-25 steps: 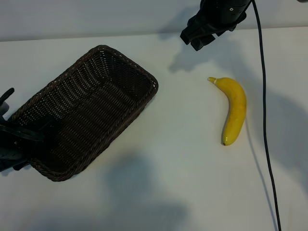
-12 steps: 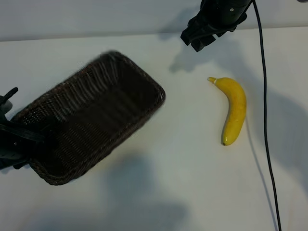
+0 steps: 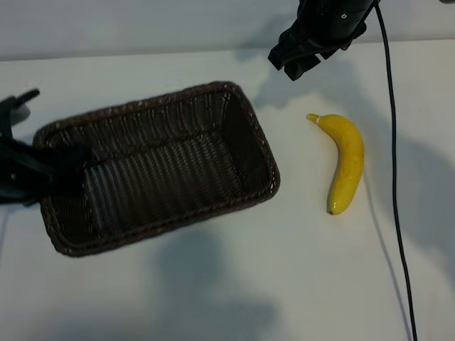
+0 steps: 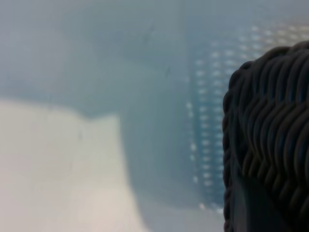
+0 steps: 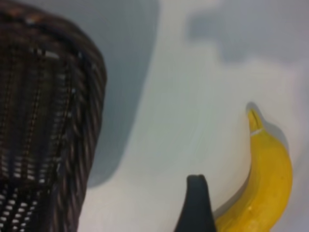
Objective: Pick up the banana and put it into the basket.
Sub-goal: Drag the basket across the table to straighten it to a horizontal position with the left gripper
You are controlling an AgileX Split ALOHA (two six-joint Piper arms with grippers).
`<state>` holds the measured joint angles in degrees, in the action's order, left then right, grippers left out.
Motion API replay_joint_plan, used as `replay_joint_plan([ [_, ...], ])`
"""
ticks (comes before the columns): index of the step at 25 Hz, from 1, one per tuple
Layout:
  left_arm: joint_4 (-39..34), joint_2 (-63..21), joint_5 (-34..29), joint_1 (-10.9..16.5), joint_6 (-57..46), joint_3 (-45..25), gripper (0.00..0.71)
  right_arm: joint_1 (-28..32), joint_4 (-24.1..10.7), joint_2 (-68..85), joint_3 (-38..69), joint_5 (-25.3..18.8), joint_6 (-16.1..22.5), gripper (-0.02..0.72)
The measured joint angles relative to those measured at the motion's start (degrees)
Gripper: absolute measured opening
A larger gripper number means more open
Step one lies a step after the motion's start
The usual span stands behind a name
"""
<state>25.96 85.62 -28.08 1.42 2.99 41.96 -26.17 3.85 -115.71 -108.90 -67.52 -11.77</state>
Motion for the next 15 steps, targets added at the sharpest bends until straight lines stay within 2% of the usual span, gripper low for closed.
replay_joint_plan([
  [8, -0.1, 0.3, -4.9, 0.0, 5.4, 6.0, 0.171, 0.0, 0.0, 0.0, 0.0, -0.3, 0.0, 0.571],
  [15, 3.2, 5.5, -9.8, 0.0, 11.6, 13.2, 0.171, 0.0, 0.0, 0.0, 0.0, -0.4, 0.1, 0.571],
])
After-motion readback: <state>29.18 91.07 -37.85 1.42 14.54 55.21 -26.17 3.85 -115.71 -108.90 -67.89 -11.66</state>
